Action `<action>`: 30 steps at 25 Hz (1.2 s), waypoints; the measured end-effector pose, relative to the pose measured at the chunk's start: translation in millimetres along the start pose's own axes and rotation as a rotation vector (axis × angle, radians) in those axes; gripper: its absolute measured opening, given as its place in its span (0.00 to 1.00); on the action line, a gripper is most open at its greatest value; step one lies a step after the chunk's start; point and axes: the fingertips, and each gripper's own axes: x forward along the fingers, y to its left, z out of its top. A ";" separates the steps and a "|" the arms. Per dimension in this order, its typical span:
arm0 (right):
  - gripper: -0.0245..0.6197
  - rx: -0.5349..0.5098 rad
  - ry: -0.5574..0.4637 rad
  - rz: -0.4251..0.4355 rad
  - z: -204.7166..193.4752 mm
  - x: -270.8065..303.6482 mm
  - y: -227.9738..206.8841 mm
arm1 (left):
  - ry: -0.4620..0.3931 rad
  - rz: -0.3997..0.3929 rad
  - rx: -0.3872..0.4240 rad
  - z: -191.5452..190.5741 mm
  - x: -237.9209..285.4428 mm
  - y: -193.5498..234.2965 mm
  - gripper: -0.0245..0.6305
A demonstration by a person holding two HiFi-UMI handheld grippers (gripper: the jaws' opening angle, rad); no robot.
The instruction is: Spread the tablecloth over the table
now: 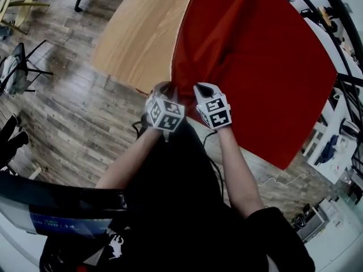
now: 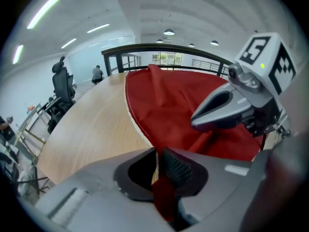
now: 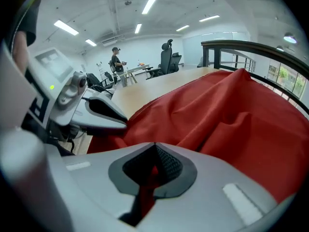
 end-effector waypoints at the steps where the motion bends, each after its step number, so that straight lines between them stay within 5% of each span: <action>1: 0.05 0.003 0.004 0.007 -1.7 -0.3 0.3 | -0.004 0.014 0.008 -0.4 0.8 -5.4 0.08; 7: 0.05 -0.025 -0.035 0.035 7.1 -9.1 -1.7 | 0.011 -0.109 -0.189 7.3 -4.7 -1.3 0.06; 11: 0.05 -0.024 -0.137 0.058 20.8 -29.1 5.1 | -0.017 -0.156 -0.230 32.1 -42.7 32.0 0.06; 18: 0.05 -0.013 -0.074 0.013 -4.2 -5.7 22.2 | -0.099 -0.014 -0.213 45.0 -73.9 158.6 0.06; 22: 0.05 -0.004 0.018 -0.022 -7.7 7.9 30.4 | -0.114 -0.017 -0.174 41.4 -77.0 229.2 0.05; 27: 0.05 0.065 0.056 -0.091 -3.3 9.8 23.0 | -0.099 -0.179 -0.072 62.8 -75.8 270.2 0.06; 30: 0.05 0.144 0.094 -0.188 0.9 13.5 12.4 | -0.071 -0.375 -0.020 85.6 -95.9 272.7 0.06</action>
